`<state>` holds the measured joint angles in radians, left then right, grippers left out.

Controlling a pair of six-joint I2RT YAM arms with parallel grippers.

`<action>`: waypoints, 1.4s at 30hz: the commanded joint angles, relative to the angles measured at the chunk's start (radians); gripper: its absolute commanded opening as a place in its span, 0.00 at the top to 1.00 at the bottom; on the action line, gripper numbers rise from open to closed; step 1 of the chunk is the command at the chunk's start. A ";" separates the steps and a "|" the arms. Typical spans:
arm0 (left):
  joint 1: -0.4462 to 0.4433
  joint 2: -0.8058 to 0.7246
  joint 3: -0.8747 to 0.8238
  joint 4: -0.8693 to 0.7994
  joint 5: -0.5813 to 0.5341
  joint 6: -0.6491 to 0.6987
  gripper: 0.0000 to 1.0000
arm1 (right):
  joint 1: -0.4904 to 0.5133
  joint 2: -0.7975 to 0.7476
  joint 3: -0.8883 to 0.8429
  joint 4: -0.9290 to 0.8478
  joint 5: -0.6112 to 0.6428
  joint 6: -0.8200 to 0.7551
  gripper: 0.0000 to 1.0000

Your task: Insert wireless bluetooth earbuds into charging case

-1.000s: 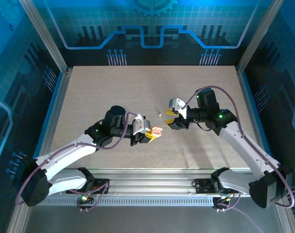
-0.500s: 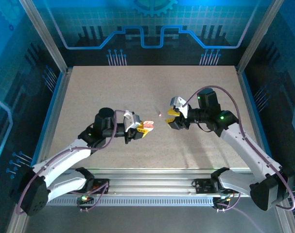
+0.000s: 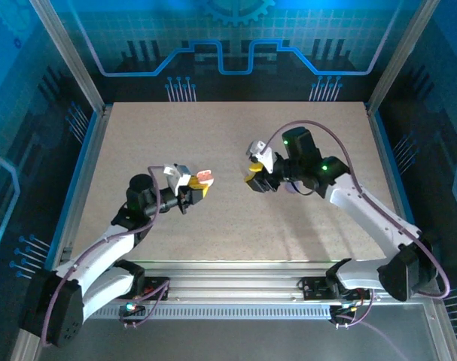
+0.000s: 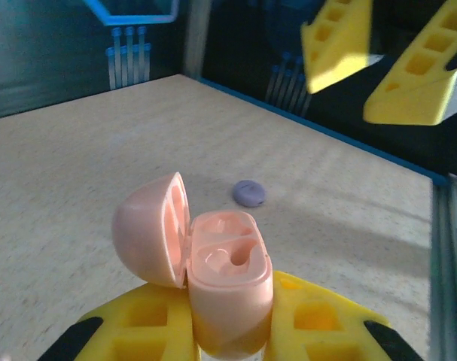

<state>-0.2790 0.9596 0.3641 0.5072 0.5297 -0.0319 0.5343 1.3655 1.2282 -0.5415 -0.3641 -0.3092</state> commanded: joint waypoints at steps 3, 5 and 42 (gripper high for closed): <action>0.040 -0.074 -0.044 0.099 -0.154 -0.101 0.88 | 0.016 0.127 0.128 -0.057 0.116 0.152 0.55; 0.052 -0.094 -0.050 0.080 -0.203 -0.114 0.88 | 0.017 0.174 0.167 -0.057 0.125 0.276 0.55; 0.248 -0.121 0.007 -0.264 -0.445 -0.232 0.89 | 0.248 1.081 1.064 -0.477 0.361 1.852 0.64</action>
<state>-0.0448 0.8524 0.3588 0.2615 0.1005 -0.2630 0.7799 2.4115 2.2604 -0.9947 -0.0071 1.4586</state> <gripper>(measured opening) 0.191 0.365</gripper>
